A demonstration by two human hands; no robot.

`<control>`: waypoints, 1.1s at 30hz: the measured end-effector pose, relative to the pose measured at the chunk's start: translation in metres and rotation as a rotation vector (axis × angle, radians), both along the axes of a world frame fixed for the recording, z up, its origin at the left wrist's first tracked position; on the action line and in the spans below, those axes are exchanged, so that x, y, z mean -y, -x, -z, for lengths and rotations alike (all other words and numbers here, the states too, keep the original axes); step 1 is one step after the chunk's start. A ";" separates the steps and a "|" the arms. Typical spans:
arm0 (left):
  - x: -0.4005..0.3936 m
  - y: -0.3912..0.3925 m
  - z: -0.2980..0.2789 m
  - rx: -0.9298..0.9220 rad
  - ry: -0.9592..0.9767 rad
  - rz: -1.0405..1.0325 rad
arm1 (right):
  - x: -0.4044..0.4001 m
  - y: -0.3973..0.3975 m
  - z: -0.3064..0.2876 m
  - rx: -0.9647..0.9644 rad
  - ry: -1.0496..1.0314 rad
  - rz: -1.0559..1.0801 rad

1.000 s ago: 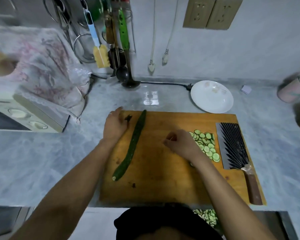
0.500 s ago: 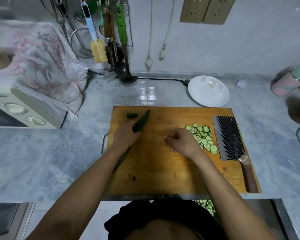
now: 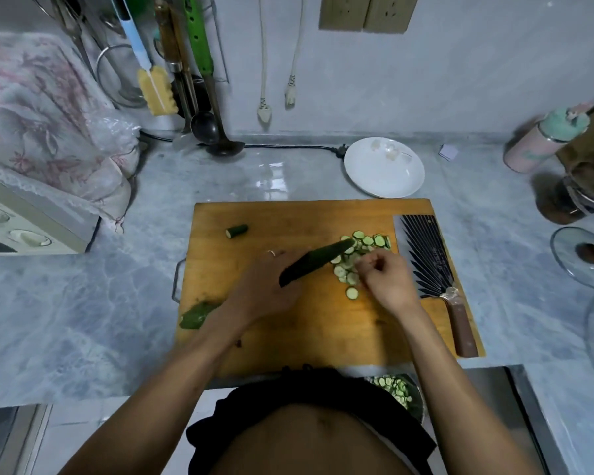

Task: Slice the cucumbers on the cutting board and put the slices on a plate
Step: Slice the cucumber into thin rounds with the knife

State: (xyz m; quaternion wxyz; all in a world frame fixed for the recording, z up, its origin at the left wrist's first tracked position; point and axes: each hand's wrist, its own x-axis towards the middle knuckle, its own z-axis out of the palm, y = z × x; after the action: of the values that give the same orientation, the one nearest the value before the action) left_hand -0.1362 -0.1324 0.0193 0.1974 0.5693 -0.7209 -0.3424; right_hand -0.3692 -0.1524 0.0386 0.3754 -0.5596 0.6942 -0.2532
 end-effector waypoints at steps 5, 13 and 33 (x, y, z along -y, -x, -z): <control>0.011 0.060 0.002 0.034 0.039 0.112 | -0.023 0.082 0.010 -0.313 -0.043 0.204; 0.007 0.121 -0.009 0.049 -0.010 0.069 | -0.031 0.139 0.043 -0.410 -0.230 0.213; -0.086 0.016 0.027 0.300 -0.094 -0.379 | -0.034 0.084 -0.009 0.212 -0.086 -0.331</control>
State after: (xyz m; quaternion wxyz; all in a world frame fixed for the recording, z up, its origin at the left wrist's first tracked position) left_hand -0.1523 -0.0463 -0.0079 0.1221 0.7473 -0.6057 -0.2443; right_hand -0.4533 -0.1184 0.0480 0.5065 -0.6195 0.5596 -0.2156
